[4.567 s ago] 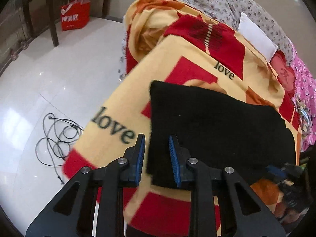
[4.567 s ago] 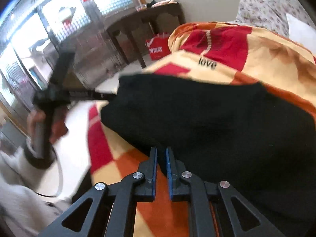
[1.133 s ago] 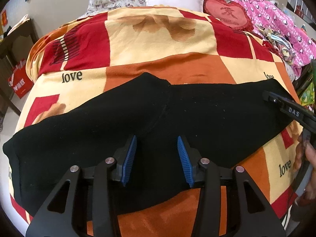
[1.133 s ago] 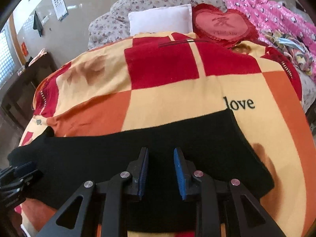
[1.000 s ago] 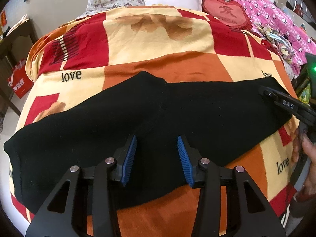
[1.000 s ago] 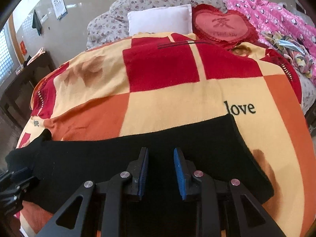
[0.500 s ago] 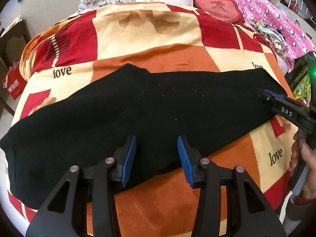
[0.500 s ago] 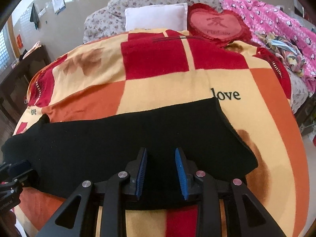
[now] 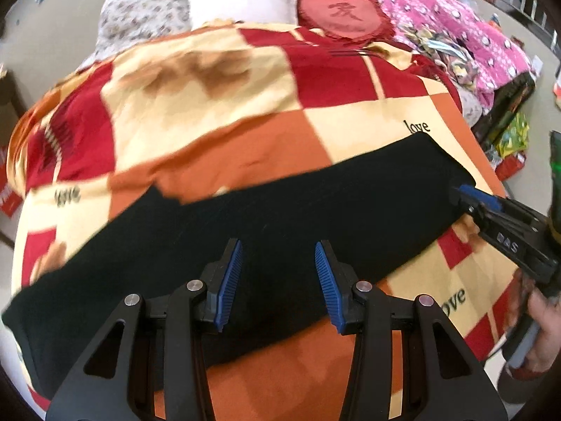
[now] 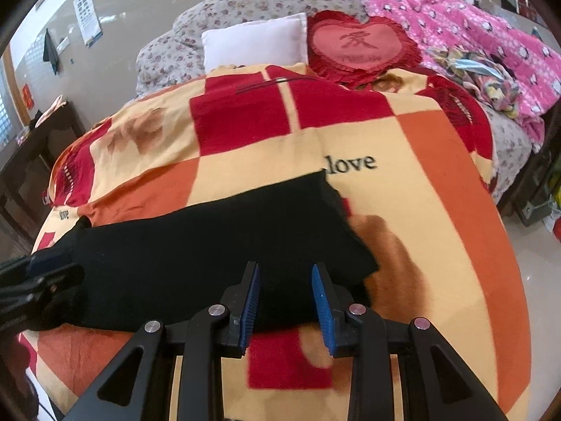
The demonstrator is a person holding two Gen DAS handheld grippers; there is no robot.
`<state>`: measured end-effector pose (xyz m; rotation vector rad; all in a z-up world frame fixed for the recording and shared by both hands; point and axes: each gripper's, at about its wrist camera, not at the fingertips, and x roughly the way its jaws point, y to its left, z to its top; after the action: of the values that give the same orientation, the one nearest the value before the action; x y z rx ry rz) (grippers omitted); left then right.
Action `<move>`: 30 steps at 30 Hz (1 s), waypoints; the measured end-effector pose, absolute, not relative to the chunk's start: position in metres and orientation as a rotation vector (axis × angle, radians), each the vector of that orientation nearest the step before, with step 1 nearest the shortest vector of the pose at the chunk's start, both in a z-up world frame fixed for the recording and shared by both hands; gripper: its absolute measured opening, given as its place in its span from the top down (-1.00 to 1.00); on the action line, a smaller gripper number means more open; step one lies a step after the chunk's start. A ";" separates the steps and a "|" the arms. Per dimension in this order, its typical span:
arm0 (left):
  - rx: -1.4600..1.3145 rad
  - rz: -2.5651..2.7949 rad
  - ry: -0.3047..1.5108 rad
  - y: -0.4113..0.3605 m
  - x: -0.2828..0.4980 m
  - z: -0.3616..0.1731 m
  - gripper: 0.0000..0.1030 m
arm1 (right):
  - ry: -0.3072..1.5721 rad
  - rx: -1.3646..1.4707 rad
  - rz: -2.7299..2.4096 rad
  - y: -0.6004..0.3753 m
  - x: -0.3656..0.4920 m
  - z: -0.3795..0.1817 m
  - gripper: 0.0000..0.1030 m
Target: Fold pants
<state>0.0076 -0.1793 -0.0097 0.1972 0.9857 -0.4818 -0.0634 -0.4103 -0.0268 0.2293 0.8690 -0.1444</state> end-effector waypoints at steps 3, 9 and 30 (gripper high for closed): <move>0.225 -0.486 0.971 -0.199 0.014 -0.011 0.17 | 0.868 0.259 -0.151 -0.422 -0.072 -0.028 0.42; 0.245 -0.467 0.968 -0.223 0.023 -0.020 0.17 | 0.876 0.285 -0.189 -0.440 -0.082 -0.032 0.40; 0.308 -0.408 0.925 -0.240 0.030 -0.027 0.17 | 0.897 0.359 -0.143 -0.448 -0.084 -0.041 0.28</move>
<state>0.0303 -0.2404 -0.0271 0.3083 0.9252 -0.4081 -0.0843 -0.4480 -0.0411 0.3588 0.8969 -0.1430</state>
